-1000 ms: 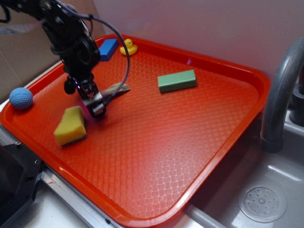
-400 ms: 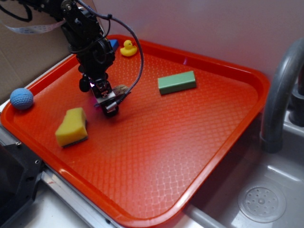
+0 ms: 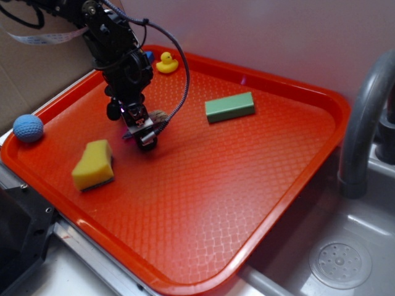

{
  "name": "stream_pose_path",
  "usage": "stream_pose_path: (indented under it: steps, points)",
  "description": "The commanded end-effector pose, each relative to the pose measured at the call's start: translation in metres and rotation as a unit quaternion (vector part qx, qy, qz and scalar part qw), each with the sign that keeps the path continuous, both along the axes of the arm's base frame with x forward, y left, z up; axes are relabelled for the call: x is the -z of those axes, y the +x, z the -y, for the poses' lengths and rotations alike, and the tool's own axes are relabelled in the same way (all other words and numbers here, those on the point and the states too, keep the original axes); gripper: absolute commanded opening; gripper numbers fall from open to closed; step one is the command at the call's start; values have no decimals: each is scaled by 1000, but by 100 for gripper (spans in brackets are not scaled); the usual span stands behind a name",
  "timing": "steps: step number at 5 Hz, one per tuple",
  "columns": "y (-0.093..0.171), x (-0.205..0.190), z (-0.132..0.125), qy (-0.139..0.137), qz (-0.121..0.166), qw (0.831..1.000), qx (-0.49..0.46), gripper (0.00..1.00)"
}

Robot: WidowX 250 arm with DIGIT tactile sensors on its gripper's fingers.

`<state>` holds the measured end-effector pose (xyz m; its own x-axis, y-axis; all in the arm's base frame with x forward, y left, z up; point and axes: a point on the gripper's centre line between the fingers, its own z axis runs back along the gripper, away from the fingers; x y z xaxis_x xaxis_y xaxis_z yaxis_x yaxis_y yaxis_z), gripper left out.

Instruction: Grab the wood chip.

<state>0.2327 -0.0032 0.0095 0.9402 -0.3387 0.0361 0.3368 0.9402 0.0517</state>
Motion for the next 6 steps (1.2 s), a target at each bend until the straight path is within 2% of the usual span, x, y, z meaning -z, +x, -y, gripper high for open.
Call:
stream_pose_path:
  steps: [1, 3, 4, 5, 6]
  points:
    - [-3, 13, 4, 0, -14, 1000, -7, 0]
    - [-2, 13, 2, 1, -16, 1000, -9, 0]
    - [-3, 2, -2, 7, -7, 1000, -21, 0]
    - [-5, -18, -7, -14, -7, 999, -51, 0]
    - [-7, -68, 8, -34, -10, 993, -116, 0]
